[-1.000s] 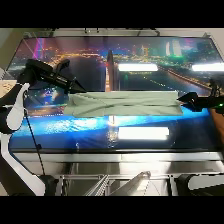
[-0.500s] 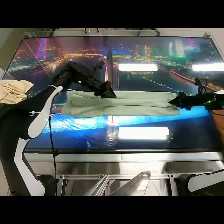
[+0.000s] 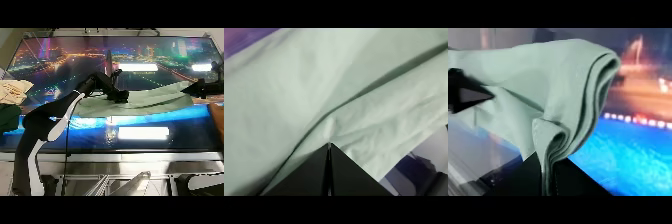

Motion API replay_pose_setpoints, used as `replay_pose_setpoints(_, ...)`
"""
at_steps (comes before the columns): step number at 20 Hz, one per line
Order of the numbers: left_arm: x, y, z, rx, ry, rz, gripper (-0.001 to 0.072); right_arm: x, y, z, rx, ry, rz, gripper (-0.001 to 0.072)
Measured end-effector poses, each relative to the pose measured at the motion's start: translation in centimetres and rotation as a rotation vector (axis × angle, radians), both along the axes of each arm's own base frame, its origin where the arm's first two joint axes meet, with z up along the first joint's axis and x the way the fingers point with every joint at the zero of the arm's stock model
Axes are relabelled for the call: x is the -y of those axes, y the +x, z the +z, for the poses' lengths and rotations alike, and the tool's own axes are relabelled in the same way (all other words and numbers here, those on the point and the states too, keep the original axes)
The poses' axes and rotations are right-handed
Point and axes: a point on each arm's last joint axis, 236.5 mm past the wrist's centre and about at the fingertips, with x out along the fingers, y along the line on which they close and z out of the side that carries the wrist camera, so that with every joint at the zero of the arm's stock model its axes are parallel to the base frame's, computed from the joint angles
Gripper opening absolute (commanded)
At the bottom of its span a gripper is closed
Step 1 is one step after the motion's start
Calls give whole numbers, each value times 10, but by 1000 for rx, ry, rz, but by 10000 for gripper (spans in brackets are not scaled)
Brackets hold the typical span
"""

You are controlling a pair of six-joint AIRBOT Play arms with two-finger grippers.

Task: Fold the shirts.

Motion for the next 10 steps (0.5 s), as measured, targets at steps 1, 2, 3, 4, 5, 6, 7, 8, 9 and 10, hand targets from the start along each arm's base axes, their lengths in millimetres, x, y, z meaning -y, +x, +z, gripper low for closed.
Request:
replay_pose_setpoints(1,8,-3,-4,-7,4,-16,10,1,-1,6,3,7,3,16)
replay_pose_setpoints(2,16,-6,-6,-13,3,-33,10,1,-2,10,6,11,7,15)
replay_pose_setpoints(3,24,-9,-7,-11,1,-50,11,0,-3,14,6,22,10,15)
replay_pose_setpoints(4,31,-12,-6,-11,-2,-65,13,-2,-3,19,13,39,16,15)
replay_pose_setpoints(5,35,-14,-3,-2,-2,-77,16,-5,-3,26,22,66,23,15)
replay_pose_setpoints(6,37,-14,6,4,-10,-84,16,-11,-4,36,32,107,33,16)
replay_pose_setpoints(7,36,-10,19,16,-22,-83,17,-17,-4,48,51,152,44,16)
replay_pose_setpoints(8,30,-3,38,37,-36,-73,17,-25,-5,62,73,198,60,15)
replay_pose_setpoints(9,19,4,58,56,-46,-64,17,-35,-6,77,97,239,77,15)
replay_pose_setpoints(10,4,10,82,79,-56,-57,17,-47,-6,90,124,267,101,15)
